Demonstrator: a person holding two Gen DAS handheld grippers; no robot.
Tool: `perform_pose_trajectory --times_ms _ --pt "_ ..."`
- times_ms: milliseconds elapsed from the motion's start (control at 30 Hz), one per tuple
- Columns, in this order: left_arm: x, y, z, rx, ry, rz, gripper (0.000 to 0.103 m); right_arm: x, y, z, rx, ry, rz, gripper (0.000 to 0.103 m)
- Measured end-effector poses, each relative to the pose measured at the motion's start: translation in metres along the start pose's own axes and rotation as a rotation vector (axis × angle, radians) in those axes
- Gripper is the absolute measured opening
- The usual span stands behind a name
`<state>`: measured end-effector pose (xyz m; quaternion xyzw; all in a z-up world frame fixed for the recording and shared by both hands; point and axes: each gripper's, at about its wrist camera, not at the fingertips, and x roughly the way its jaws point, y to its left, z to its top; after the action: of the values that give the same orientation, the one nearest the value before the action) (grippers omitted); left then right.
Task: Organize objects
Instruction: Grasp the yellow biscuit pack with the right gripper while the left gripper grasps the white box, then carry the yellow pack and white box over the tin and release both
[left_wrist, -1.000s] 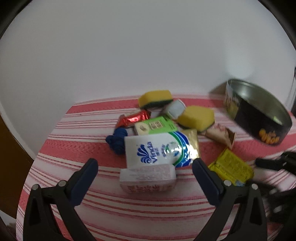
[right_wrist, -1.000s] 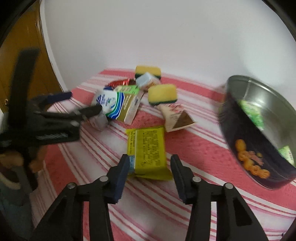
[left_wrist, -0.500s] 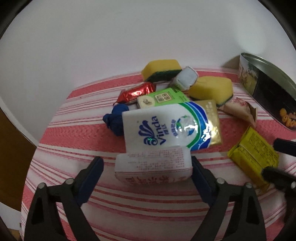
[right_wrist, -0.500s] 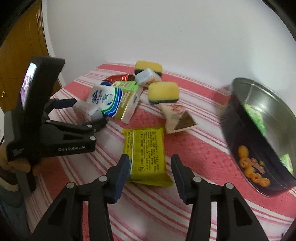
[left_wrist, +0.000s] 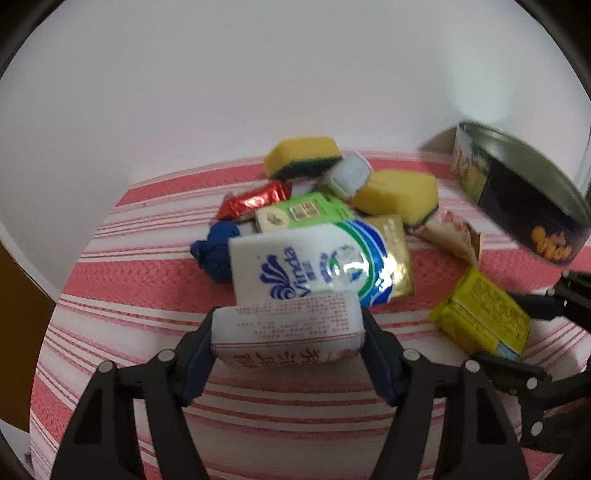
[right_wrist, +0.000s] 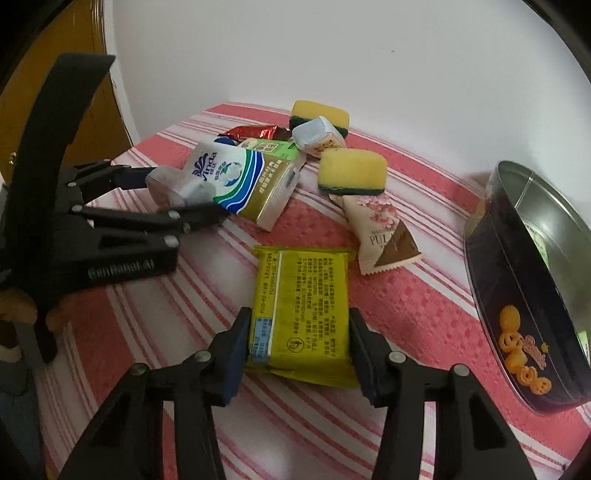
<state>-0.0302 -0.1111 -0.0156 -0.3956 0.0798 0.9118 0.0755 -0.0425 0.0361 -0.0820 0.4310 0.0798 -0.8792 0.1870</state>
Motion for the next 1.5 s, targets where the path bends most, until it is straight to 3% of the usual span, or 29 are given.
perform_pose_trajectory --times_ms 133,300,400,733,1300,1367,1400,1500 --pt "-0.019 0.016 0.003 -0.055 -0.086 -0.035 0.07 -0.024 -0.017 0.002 0.098 -0.075 0.14 0.053" --pt "-0.031 0.017 0.007 -0.064 -0.172 -0.022 0.07 -0.063 -0.025 0.006 0.138 -0.219 0.158 0.053" --pt "-0.04 0.007 0.009 -0.05 -0.232 -0.02 0.07 -0.082 -0.037 0.007 0.153 -0.294 0.113 0.053" --pt "-0.064 -0.033 0.031 -0.107 -0.295 -0.089 0.07 -0.132 -0.106 -0.001 0.317 -0.44 -0.013 0.053" --pt "-0.048 -0.145 0.079 -0.117 -0.267 -0.171 0.07 -0.15 -0.19 -0.018 0.41 -0.538 -0.404 0.053" --pt "-0.046 -0.162 0.085 -0.09 -0.273 -0.169 0.07 -0.148 -0.195 -0.018 0.418 -0.534 -0.442 0.053" --pt "-0.045 -0.171 0.087 -0.103 -0.275 -0.129 0.07 -0.147 -0.198 -0.018 0.424 -0.531 -0.456 0.053" --pt "-0.038 -0.2 0.095 -0.071 -0.276 -0.14 0.07 -0.142 -0.205 -0.017 0.443 -0.518 -0.484 0.053"
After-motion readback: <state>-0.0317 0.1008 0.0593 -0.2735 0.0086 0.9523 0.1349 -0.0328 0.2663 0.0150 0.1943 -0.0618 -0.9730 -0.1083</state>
